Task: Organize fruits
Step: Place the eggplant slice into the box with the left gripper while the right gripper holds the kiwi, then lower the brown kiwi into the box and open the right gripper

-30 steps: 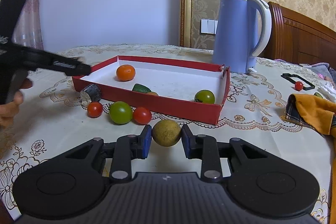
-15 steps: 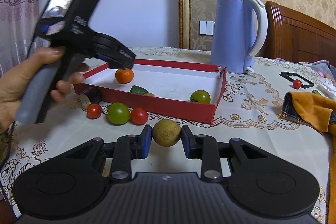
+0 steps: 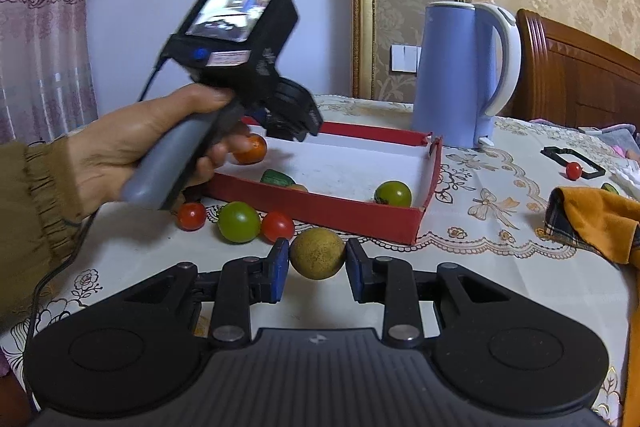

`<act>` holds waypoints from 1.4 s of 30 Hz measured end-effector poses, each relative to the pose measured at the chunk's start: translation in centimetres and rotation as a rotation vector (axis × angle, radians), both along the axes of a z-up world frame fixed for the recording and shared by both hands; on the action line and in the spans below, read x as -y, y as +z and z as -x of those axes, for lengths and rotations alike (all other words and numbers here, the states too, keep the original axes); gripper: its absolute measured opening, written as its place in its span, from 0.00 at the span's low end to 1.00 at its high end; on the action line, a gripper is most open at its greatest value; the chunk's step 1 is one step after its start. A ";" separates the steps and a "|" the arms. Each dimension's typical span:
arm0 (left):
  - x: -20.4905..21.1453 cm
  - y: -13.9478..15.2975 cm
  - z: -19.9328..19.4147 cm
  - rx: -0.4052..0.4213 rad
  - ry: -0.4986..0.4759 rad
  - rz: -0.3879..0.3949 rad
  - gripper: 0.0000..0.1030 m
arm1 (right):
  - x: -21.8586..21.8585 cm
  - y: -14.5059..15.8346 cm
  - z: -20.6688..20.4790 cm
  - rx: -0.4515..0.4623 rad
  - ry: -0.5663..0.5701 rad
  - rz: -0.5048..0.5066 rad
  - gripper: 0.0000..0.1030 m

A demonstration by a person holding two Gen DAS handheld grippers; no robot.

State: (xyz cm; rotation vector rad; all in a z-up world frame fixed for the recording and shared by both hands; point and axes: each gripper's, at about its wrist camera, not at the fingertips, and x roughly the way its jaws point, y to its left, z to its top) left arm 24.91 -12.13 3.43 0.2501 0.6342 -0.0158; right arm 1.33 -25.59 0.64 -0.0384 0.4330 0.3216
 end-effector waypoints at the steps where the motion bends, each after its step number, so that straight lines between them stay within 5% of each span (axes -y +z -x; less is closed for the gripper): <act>1: 0.1 -0.1 -0.3 -0.005 0.006 -0.001 0.38 | -0.1 0.0 0.0 -0.001 0.003 0.000 0.29; 7: 0.7 -0.4 0.0 -0.003 -0.016 -0.027 0.42 | -0.4 0.1 -0.2 -0.002 0.006 0.006 0.29; 11: 0.5 0.8 1.5 0.049 -0.026 -0.014 0.81 | -0.5 0.1 -0.1 -0.001 0.005 0.006 0.29; 15: -0.3 2.3 4.1 0.112 -0.013 -0.060 0.83 | -0.5 0.2 -0.1 0.003 0.003 -0.001 0.29; 20: -5.2 3.6 10.4 0.189 0.079 0.044 1.00 | -0.4 0.3 -0.2 0.010 -0.009 -0.019 0.29; 27: -11.0 0.8 17.1 0.259 0.229 0.097 1.00 | -1.0 0.6 -1.3 0.024 -0.010 -0.034 0.29; 42: -14.0 -2.2 17.8 0.203 0.259 0.172 1.00 | -2.0 2.4 -4.7 0.046 -0.029 -0.043 0.29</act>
